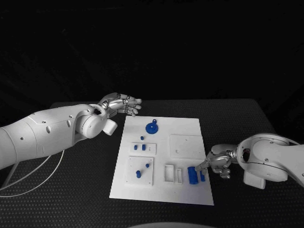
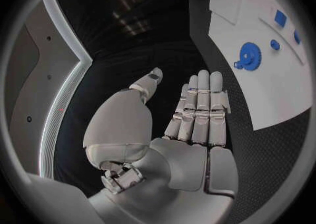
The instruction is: Assemble the parts on the task board
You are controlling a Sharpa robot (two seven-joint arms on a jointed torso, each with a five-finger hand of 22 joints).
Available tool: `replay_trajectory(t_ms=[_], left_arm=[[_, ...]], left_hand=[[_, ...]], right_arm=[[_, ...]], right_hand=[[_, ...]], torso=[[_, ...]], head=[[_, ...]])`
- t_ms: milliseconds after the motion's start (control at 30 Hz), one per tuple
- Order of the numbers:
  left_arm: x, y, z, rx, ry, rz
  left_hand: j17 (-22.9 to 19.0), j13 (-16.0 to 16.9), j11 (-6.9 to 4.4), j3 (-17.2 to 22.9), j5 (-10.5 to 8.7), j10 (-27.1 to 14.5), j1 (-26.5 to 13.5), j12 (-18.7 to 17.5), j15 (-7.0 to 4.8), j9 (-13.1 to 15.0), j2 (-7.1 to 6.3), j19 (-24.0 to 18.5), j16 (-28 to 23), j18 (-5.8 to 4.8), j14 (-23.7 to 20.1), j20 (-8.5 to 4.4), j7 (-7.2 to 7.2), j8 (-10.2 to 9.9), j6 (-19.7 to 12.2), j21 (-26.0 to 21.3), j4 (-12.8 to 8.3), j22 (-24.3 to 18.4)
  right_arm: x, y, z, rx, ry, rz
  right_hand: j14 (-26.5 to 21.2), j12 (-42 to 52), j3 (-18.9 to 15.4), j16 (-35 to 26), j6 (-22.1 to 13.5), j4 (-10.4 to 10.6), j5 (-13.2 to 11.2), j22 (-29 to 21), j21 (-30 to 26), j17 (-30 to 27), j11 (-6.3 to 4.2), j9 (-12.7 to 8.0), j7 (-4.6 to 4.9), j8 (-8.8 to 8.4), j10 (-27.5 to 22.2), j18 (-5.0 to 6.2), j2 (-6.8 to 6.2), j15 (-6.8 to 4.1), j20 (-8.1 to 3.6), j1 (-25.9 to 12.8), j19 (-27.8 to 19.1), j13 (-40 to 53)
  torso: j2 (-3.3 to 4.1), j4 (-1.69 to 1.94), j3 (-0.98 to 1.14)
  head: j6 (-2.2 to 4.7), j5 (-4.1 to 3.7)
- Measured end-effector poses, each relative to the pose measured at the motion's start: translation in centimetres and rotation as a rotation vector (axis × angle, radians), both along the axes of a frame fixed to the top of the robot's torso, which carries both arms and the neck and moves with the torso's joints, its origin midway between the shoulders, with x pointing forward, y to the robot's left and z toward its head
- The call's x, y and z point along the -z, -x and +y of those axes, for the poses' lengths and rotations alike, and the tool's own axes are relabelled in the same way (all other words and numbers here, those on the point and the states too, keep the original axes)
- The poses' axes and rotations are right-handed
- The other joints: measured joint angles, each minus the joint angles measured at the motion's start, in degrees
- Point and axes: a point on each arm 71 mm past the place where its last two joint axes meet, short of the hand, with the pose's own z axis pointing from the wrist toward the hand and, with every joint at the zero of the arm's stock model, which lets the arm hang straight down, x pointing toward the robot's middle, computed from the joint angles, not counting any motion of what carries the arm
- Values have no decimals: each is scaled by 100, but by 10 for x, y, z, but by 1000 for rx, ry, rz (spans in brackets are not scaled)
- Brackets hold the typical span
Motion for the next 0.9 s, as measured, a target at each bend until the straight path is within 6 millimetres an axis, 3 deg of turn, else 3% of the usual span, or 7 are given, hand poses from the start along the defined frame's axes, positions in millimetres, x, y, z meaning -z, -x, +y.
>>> replay_trajectory(t_ms=[67,467,900], left_arm=[[0,1,-1,4,2,1],[0,4,-6,23,9,6],[0,4,-1,17,5,10]], left_hand=[[0,0,0,-6,0,0,0,0,0,0,0,0,0,0,0,0,0,0,0,0,6,0],[6,0,0,-23,0,0,-31,0,0,0,-31,0,1,0,0,1,0,0,0,28,23,-2],[12,0,0,-98,0,0,-235,0,-1,1,-113,-31,0,1,0,-12,20,0,-20,28,263,-2]], right_arm=[[3,1,2,-4,12,7],[13,1,10,-10,43,-1],[29,2,21,-22,54,-5]], right_hand=[[1,48,-7,0,14,-7,0,0,19,22,-1,0,-14,0,0,-83,37,1,-54,-37,7,68],[3,115,19,60,27,-128,49,0,165,93,-11,-23,-27,-59,10,-93,44,3,-80,-43,19,221],[10,115,68,60,27,-176,115,0,197,111,-18,-31,-27,-89,24,-95,43,11,-80,-43,19,251]], torso=[[0,4,-4],[15,14,-4],[15,11,3]], head=[[-13,-12],[-87,-24],[-164,37]])
